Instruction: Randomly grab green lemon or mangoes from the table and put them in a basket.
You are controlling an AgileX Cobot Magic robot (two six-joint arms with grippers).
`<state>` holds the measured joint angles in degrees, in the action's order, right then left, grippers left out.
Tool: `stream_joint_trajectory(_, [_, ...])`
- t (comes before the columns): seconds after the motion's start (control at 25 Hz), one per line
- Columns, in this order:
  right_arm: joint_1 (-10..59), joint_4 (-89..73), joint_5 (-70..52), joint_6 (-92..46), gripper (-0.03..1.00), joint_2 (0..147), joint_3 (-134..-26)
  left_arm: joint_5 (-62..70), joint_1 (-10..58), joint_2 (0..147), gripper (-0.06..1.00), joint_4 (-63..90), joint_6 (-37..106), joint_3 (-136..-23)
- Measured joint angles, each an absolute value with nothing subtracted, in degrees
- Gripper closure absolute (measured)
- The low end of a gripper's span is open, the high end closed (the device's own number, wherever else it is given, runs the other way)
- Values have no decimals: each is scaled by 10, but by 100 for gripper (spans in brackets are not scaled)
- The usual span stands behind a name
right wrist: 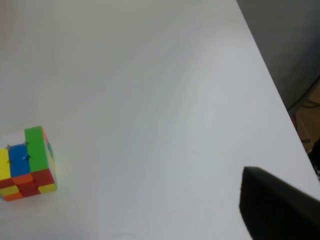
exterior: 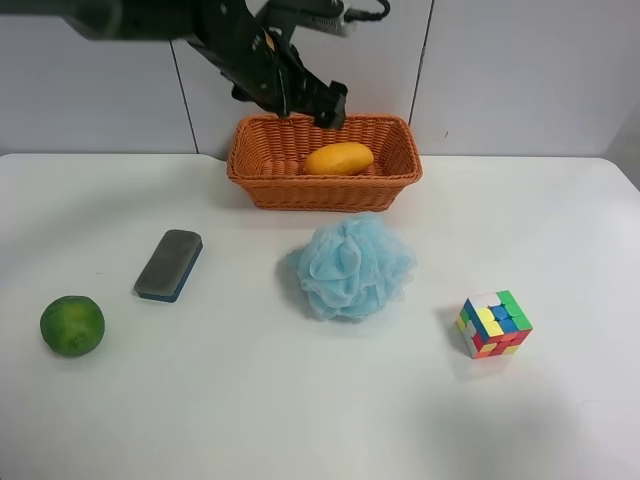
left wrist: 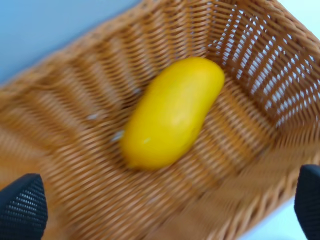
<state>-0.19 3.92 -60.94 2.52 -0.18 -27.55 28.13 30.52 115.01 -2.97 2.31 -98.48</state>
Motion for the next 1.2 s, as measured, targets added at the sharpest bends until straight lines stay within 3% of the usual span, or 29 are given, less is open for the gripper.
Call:
stream_joint_trajectory(0.56, [-2,39,-609,25,0,-2,-275,667,305,703,-5,-269,-35,-947])
stream_joint_trajectory(1.0, [-2,39,-609,25,0,-2,-275,693,304,313,-5,-334,-166,-651])
stream_joint_trajectory(1.2, [-2,39,-609,25,0,-2,-275,694,230,169,-5,-323,-199,-506])
